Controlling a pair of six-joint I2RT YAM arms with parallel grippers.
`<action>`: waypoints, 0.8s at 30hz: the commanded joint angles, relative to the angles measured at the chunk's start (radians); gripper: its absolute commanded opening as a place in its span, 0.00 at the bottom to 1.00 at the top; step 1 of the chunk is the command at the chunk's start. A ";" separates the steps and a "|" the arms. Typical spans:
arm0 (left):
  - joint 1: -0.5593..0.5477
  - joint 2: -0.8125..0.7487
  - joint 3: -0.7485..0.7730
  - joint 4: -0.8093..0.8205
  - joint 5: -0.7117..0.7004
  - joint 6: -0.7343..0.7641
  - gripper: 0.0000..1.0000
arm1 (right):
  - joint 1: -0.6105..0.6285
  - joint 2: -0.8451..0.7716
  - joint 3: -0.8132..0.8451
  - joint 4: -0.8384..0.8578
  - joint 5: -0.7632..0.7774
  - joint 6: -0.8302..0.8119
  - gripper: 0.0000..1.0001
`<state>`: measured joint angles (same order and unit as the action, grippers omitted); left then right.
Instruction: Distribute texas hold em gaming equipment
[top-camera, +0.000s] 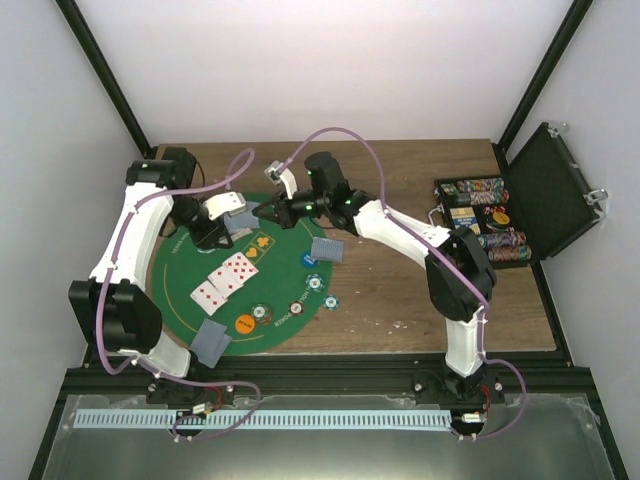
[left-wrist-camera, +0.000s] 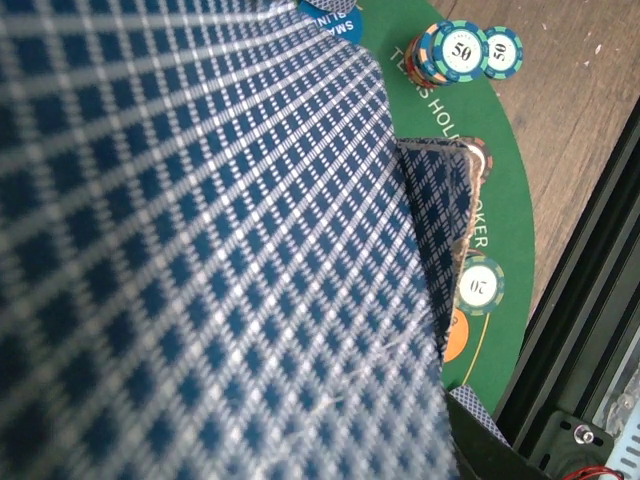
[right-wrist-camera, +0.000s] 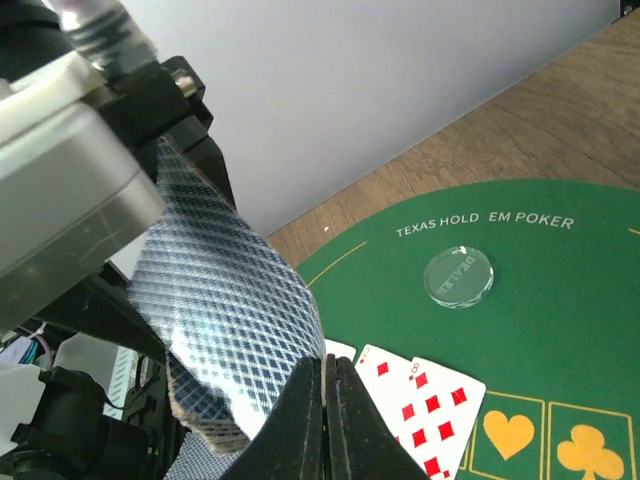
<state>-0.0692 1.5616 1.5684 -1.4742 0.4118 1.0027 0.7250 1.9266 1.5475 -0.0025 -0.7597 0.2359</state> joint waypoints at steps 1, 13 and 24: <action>0.022 0.023 -0.008 0.022 0.029 0.009 0.37 | -0.005 -0.024 0.065 -0.051 0.015 -0.030 0.01; 0.109 0.048 -0.056 0.120 0.027 -0.046 0.37 | -0.039 -0.078 0.009 0.015 0.080 0.061 0.01; 0.208 0.019 -0.129 0.252 0.021 -0.174 0.37 | -0.044 -0.077 -0.235 0.153 0.335 0.355 0.01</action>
<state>0.1184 1.6035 1.4792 -1.2915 0.4133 0.8822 0.6842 1.8416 1.3960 0.0795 -0.5228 0.4355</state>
